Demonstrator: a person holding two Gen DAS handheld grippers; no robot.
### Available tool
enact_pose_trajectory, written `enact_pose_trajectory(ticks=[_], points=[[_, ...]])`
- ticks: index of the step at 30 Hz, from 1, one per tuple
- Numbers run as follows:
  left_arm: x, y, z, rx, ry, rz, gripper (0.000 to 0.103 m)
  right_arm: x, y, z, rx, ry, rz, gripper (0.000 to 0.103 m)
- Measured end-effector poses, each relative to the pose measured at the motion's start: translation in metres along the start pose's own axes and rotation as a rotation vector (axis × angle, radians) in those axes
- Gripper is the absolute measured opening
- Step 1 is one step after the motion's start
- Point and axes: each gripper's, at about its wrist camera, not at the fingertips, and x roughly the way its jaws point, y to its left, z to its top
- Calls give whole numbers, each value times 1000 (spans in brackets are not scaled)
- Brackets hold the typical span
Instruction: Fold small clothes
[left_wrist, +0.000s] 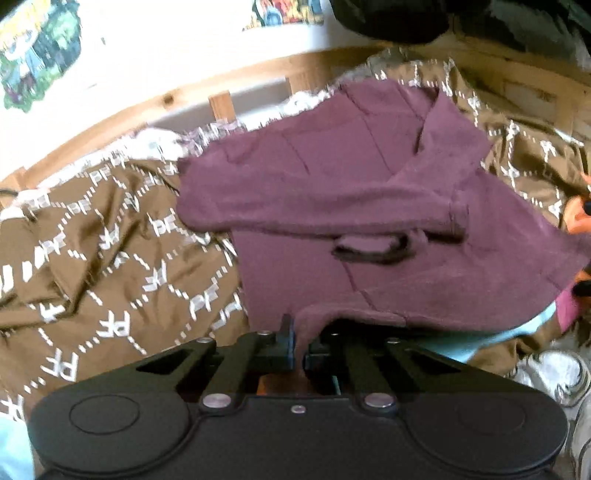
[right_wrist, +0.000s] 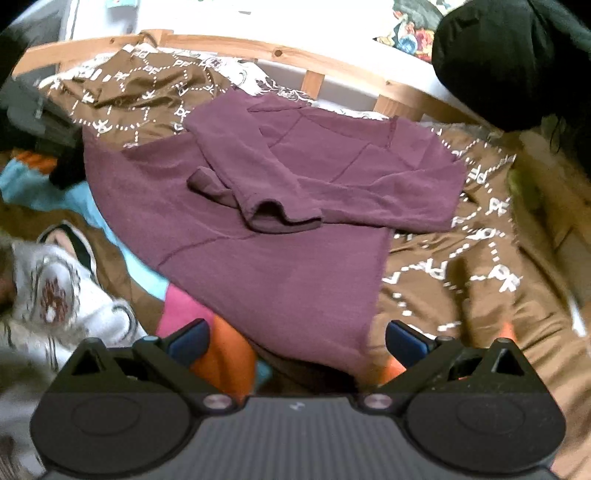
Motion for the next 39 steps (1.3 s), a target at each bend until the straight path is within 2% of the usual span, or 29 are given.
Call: enact_pose_trajectory(ticks=[5, 7, 9, 12, 15, 18, 19, 20, 22, 23, 31, 35, 39], points=[[-2, 3, 17, -19, -2, -7, 4, -13, -7, -4, -51, 22, -95, 103], [-3, 3, 20, -14, -8, -1, 4, -10, -5, -10, -121, 60, -177, 102], [-4, 2, 23, -13, -12, 0, 4, -7, -3, -16, -187, 85, -221, 102], [-5, 1, 24, -9, -15, 6, 4, 0, 4, -19, -222, 85, -201, 102], [-7, -1, 21, -11, -21, 18, 4, 12, 16, -19, -278, 48, -209, 100], [-13, -2, 16, -21, -40, 32, 4, 20, 21, -18, -309, 24, -190, 83], [-16, -3, 15, -22, -48, 37, 4, 19, 21, -17, -302, 22, -163, 64], [-20, -3, 13, -23, -59, 38, 4, 17, 20, -16, -288, 18, -137, 39], [-27, -3, 10, -22, -77, 37, 4, 11, 19, -13, -258, 1, -113, 21], [-31, -3, 9, -27, -84, 36, 4, 7, 19, -12, -252, -13, -116, 9], [-72, 13, 5, -96, -148, 22, 3, -50, 7, 11, -81, -113, -102, 6], [-116, 39, -1, -141, -213, -82, 3, -100, 10, 22, -41, -158, -86, 6], [-153, 65, -9, -176, -199, -185, 3, -153, 22, 27, 8, -186, -17, 5]])
